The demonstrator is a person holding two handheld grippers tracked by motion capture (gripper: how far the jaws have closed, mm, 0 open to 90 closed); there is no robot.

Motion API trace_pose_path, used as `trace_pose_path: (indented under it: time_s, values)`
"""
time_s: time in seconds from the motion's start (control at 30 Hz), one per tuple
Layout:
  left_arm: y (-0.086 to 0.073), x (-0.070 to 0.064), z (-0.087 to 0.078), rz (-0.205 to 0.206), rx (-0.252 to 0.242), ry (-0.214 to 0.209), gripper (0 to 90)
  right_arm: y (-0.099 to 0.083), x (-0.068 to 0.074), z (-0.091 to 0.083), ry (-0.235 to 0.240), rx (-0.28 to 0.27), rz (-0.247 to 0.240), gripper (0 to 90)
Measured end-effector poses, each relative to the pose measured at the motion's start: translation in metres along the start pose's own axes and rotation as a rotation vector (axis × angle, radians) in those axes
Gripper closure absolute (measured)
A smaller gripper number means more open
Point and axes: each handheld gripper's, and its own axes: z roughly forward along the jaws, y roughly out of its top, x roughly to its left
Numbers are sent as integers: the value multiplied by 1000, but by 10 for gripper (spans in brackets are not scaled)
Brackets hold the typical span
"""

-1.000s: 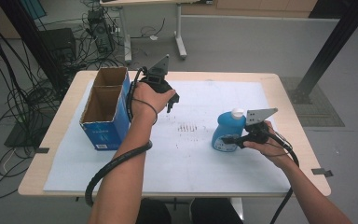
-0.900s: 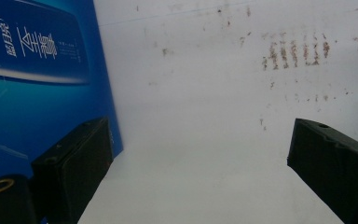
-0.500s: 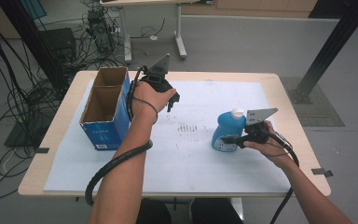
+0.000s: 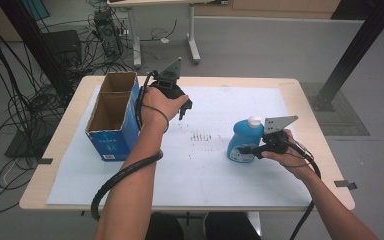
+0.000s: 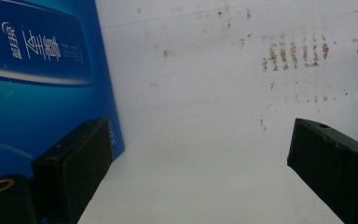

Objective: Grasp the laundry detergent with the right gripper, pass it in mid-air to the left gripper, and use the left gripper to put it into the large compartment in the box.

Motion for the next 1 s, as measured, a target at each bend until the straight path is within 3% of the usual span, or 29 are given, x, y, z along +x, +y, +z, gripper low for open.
trace_pose_path:
  time_s: [1.0]
  values:
    - [0, 0, -4, 1, -10, -2, 71, 1, 0, 0, 4, 6, 2, 417]
